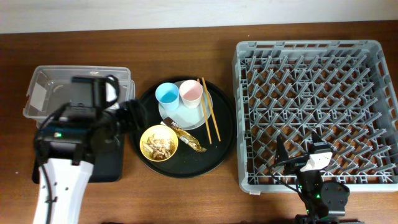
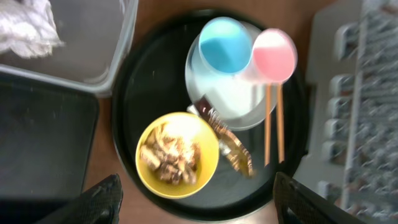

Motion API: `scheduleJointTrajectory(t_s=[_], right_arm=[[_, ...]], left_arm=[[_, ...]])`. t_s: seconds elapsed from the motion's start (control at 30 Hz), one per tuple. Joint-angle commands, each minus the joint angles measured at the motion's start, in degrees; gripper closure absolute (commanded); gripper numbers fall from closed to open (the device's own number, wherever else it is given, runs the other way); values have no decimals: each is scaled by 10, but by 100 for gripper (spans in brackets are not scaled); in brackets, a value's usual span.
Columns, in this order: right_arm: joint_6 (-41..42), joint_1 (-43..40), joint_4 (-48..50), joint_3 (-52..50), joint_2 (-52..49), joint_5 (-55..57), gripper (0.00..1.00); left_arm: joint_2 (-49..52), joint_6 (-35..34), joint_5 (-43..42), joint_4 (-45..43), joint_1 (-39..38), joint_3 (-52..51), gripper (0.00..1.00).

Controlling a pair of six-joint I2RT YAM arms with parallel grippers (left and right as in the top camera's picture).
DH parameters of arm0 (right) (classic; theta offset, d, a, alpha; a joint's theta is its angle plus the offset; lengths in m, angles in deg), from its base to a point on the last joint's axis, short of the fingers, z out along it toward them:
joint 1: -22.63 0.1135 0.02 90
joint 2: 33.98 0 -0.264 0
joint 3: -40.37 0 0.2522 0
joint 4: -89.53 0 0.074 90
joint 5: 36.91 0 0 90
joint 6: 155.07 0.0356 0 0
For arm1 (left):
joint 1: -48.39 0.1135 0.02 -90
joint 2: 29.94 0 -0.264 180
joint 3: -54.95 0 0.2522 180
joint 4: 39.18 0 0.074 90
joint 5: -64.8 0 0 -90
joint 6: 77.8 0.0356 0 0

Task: Sort waste into correct bins and load items into the dishwasher rack
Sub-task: 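Reach the left gripper to the Nescafe Gold wrapper and grasp it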

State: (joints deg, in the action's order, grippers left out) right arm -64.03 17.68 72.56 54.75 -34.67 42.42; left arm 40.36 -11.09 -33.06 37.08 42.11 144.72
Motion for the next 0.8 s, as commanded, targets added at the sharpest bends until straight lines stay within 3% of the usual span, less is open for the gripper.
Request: scheduleJointTrajectory(t_s=[0.0,0.27,0.47,0.57,0.77], right_arm=[[-2,-3,-3,-3,4,-7,2],[-2,-3,-3,-3,4,-7,2],[-2,-3,-3,-3,4,-7,2],[-2,-3,-3,-3,4,-7,2],[-2,-3,-3,-3,4,-7,2]], left_arm=[[3,11,62,-4,-50,-38,23],[76,12,62,-69,-105,-74,23],[107,40,99,-85,-182,-74,23],[107,88,104,-85,-228,-74,23],[108,16,92,-91,-237,-74,22]])
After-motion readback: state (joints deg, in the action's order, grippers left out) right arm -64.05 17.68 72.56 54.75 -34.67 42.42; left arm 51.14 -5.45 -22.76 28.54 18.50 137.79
